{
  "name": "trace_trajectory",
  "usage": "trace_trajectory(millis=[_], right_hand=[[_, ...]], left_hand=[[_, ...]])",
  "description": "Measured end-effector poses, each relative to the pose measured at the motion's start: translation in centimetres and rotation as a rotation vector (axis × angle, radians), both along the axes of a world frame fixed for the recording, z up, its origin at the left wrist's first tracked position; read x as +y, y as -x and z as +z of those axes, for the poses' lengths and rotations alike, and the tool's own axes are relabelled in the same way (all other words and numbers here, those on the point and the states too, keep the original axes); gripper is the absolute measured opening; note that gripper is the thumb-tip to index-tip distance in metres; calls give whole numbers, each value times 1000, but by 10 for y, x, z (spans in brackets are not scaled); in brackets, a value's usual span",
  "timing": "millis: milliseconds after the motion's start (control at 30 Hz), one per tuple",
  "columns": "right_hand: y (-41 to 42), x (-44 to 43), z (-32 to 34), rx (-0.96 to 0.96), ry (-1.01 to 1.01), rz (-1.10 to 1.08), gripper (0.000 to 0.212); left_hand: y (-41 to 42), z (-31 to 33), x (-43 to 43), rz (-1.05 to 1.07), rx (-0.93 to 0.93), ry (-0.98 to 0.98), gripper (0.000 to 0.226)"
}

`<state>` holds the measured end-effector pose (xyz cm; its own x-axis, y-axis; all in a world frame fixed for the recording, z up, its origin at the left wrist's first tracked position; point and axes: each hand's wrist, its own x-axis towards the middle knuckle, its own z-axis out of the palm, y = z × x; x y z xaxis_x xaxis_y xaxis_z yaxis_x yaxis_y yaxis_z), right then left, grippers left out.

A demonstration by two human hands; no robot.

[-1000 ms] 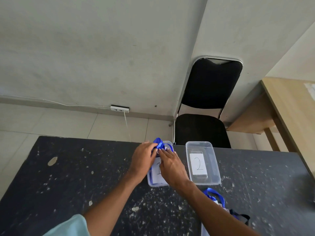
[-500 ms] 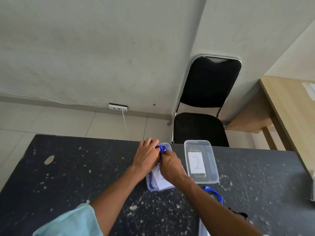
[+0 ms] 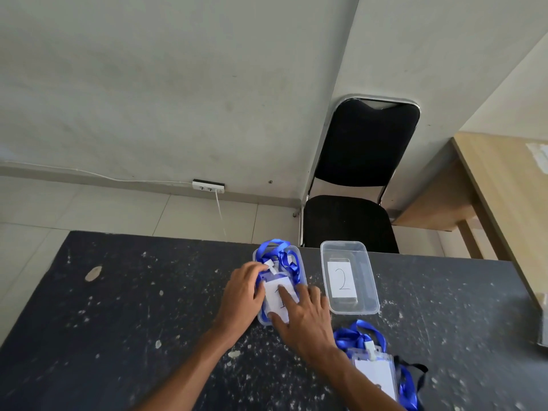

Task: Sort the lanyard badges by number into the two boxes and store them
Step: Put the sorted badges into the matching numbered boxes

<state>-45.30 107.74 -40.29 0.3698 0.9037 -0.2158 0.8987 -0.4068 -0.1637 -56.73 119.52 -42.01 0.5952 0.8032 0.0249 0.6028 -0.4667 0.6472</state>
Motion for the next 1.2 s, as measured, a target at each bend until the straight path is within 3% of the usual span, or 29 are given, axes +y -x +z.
trace_trajectory(millis=[133,433,600,700,800,867,967,1100,1200], right_hand=[[20,7,4,38,48,-26,67],[26,19,2,91,147,-100,64],[5,38,3,-41,-223,-132,33],[-23,73,17,-32,-296,-53,53],[-45,112,29,21,-52,88,78],[-55,131,31,-24,118,236,80],[-66,147,31,-59,262,372,63],[-74,153,39,19,196,362,31],[-78,149,47,53,154,290,22]], left_hand=[[2,-8,-9,-50,104,33,37],[-1,-2,-11,-14,10,112,37],[8,-6,-23,44,59,146,47],[3,-6,-23,63,137,181,58],[0,-7,-23,86,155,186,61],[0,-8,-21,106,152,189,64],[0,-10,-20,113,161,186,65],[-1,-9,-19,115,161,180,63],[-3,-6,-19,119,170,182,63]])
